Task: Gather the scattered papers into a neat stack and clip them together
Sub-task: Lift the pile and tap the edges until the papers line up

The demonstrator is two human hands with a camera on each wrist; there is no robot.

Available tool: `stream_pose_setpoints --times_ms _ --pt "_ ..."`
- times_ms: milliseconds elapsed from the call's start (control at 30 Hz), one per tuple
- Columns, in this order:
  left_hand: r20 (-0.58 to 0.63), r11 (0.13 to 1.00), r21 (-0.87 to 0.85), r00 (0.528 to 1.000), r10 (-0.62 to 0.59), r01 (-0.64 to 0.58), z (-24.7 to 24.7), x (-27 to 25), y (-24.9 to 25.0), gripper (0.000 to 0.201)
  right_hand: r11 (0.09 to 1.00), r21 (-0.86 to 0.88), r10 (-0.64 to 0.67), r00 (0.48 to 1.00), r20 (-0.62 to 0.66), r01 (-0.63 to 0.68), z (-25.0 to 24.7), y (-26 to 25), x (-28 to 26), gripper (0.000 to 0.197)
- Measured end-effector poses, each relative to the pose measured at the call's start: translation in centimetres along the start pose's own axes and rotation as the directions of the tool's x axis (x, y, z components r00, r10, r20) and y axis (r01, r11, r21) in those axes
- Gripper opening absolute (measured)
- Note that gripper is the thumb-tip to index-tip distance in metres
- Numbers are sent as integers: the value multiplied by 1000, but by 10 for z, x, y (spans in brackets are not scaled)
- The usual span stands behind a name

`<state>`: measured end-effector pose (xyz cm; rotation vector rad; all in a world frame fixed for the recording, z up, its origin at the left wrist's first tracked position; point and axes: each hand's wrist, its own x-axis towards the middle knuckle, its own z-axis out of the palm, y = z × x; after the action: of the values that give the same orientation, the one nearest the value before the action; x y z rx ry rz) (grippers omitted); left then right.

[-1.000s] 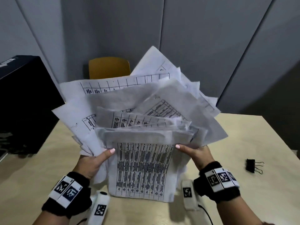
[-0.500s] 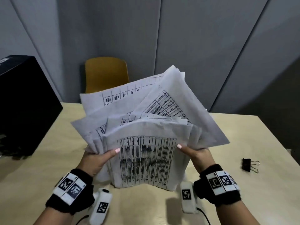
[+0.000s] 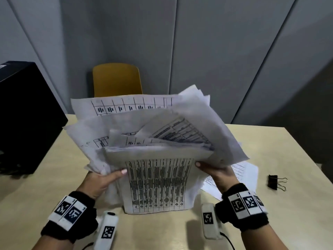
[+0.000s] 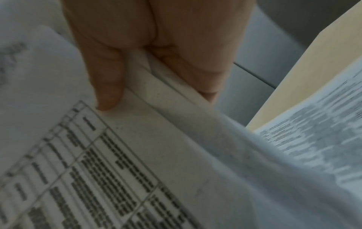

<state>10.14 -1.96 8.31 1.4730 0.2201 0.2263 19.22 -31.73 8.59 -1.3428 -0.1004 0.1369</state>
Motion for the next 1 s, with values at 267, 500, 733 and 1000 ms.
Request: stream_pose_setpoints --times_ms 267,500,733,1000 --pt "-107 997 -45 993 58 -63 6 0 8 48 996 38 -80 997 7 80 2 -12 2 31" --pt "-44 993 -100 997 64 -68 9 -5 0 75 997 -23 -74 997 8 74 8 -1 0 37" --pt "6 989 -131 997 72 -71 -6 -4 4 60 990 107 -75 989 -124 88 2 10 7 64" --pt "38 998 11 998 58 -58 -6 -11 7 72 998 63 -27 997 73 23 -3 16 13 66"
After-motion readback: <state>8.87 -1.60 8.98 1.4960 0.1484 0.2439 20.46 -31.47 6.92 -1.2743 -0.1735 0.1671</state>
